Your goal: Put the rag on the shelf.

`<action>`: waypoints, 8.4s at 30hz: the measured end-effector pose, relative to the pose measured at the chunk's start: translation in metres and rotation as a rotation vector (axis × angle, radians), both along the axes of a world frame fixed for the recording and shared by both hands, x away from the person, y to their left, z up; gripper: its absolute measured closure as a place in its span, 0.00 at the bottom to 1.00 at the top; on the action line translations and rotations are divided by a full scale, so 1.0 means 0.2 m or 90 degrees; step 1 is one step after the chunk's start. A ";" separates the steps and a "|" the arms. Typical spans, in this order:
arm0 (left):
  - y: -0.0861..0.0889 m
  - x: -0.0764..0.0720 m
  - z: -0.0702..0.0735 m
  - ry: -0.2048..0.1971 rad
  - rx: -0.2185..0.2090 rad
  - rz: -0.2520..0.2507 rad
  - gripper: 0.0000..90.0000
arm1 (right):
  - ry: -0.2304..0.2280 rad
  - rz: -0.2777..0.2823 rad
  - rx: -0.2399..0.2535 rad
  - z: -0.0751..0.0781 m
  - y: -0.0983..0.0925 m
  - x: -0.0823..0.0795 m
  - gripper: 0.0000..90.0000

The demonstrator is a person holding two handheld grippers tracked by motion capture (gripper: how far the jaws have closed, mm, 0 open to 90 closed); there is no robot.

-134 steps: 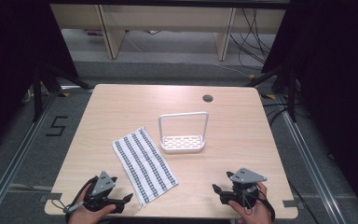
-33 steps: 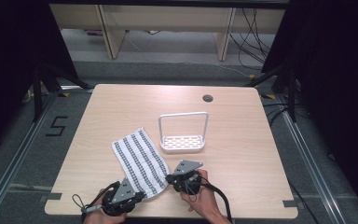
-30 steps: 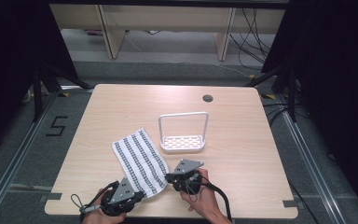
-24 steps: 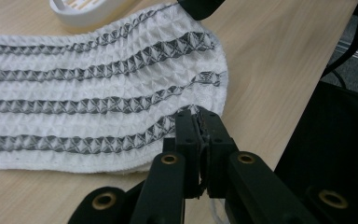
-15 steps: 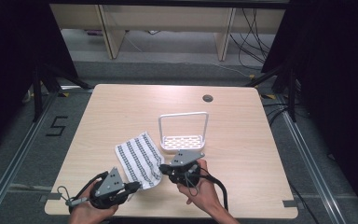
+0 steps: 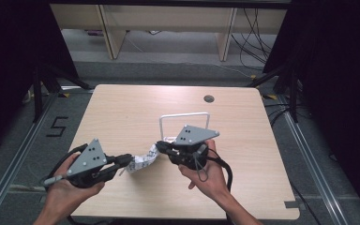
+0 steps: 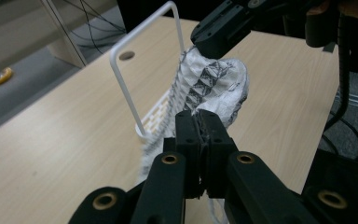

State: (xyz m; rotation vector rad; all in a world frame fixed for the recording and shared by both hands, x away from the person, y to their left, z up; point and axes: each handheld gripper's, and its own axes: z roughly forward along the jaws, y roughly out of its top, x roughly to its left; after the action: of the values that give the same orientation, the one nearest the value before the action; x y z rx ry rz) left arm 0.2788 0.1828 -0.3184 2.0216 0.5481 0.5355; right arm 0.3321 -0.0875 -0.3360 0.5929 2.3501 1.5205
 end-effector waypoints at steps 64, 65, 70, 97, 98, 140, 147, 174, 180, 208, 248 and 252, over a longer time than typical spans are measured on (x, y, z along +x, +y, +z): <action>-0.41 0.55 0.41 -0.037 -0.063 0.014 0.97 | -0.031 -0.180 0.093 0.38 -0.41 0.23 0.97; -0.41 0.57 0.41 -0.035 -0.065 0.017 0.97 | -0.031 -0.181 0.094 0.38 -0.41 0.25 0.97; -0.43 0.65 0.41 -0.020 -0.081 0.032 0.97 | -0.024 -0.196 0.088 0.38 -0.42 0.32 0.97; -0.45 1.09 0.27 0.086 -0.152 0.133 0.97 | 0.059 -0.270 0.067 0.30 -0.37 0.77 0.96; -0.45 1.10 0.26 0.092 -0.147 0.138 0.97 | 0.058 -0.267 0.064 0.29 -0.37 0.79 0.96; -0.30 1.14 -0.01 0.178 -0.123 0.153 0.41 | 0.091 -0.329 -0.071 0.08 -0.34 0.91 0.61; -0.26 1.12 -0.02 0.178 -0.132 0.159 0.41 | 0.096 -0.314 -0.064 0.10 -0.35 0.88 0.60; -0.20 1.00 -0.06 0.169 -0.111 0.139 0.29 | 0.110 -0.275 -0.034 0.13 -0.39 0.74 0.40; -0.19 0.97 -0.06 0.172 -0.126 0.143 0.23 | 0.106 -0.264 -0.037 0.13 -0.39 0.71 0.37; -0.18 0.77 -0.14 0.166 -0.124 0.105 0.21 | 0.126 -0.241 0.003 0.10 -0.46 0.60 0.36; -0.25 0.43 -0.27 0.149 -0.108 0.019 0.20 | 0.124 -0.201 0.024 -0.02 -0.52 0.39 0.35; -0.26 0.41 -0.28 0.146 -0.101 0.013 0.20 | 0.123 -0.198 0.039 -0.04 -0.52 0.37 0.35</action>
State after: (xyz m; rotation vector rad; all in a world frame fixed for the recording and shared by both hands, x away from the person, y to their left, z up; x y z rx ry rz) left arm 0.3605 0.1305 -0.3738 1.9377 0.7261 0.2636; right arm 0.4052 -0.1915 -0.3435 1.1073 2.2177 1.4514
